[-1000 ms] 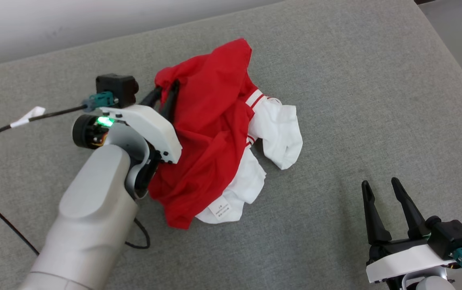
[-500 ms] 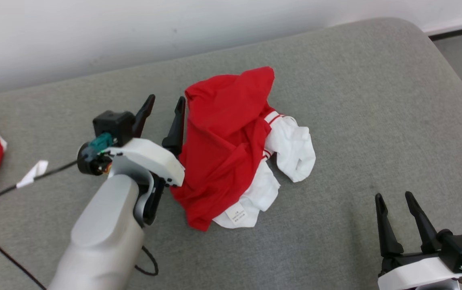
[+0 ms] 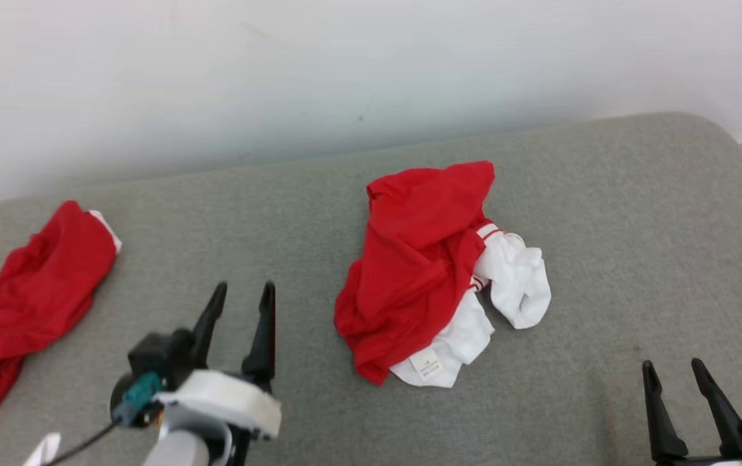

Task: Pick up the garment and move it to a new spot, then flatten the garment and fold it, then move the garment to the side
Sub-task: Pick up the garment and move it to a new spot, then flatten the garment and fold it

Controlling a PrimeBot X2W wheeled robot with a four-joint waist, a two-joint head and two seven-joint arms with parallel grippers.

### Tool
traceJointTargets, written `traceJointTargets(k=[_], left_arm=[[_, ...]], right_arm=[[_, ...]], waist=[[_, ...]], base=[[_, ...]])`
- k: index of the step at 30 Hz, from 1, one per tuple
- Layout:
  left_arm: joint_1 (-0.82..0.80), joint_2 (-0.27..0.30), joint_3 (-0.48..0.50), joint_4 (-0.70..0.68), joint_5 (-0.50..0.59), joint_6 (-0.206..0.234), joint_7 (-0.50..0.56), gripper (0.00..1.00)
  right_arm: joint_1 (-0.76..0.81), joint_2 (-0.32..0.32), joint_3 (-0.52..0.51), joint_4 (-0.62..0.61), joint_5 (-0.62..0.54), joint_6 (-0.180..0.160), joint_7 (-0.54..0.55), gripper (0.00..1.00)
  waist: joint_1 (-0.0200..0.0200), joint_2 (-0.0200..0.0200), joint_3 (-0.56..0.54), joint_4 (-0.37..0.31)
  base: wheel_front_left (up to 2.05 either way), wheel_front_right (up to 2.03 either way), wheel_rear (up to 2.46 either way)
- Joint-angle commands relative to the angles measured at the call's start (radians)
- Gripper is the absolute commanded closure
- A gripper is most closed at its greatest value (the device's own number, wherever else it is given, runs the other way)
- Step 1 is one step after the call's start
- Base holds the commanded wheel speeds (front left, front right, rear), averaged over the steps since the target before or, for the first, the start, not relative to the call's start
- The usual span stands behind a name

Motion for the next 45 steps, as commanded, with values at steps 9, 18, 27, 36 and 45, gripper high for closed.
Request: traceJointTargets(k=[9, 18, 27, 36, 45], left_arm=[[0.221, -0.027, 0.084, -0.115, 0.077, -0.003, 0.0, 0.0], [0.369, -0.051, 0.178, -0.2, 0.134, -0.021, 0.0, 0.0], [0.431, -0.057, 0.218, -0.223, 0.161, -0.048, 0.0, 0.0], [0.42, -0.058, 0.21, -0.217, 0.143, -0.045, -0.001, 0.0], [0.368, -0.058, 0.172, -0.205, 0.164, -0.062, -0.001, 0.0]], right_arm=[[0.054, -0.023, -0.024, -0.018, -0.013, -0.002, 0.001, 0.0], [0.063, -0.013, -0.003, -0.003, -0.019, -0.002, 0.001, 0.0], [0.06, 0.001, 0.027, 0.009, -0.014, -0.002, 0.001, 0.0], [0.052, -0.002, 0.034, 0.01, -0.004, -0.002, 0.001, 0.0], [0.03, -0.004, 0.046, 0.006, 0.001, -0.002, 0.001, 0.0]], waist=[[0.0001, 0.0, -0.079, 0.079], [0.0001, 0.0, -0.11, 0.102], [0.0001, 0.0, -0.127, 0.102], [0.0001, 0.0, -0.122, 0.101], [0.0001, 0.0, -0.098, 0.061]], base=[[0.0, 0.0, 0.0], [0.0, 0.0, 0.0], [0.0, 0.0, 0.0], [0.0, 0.0, 0.0], [0.0, 0.0, 0.0]])
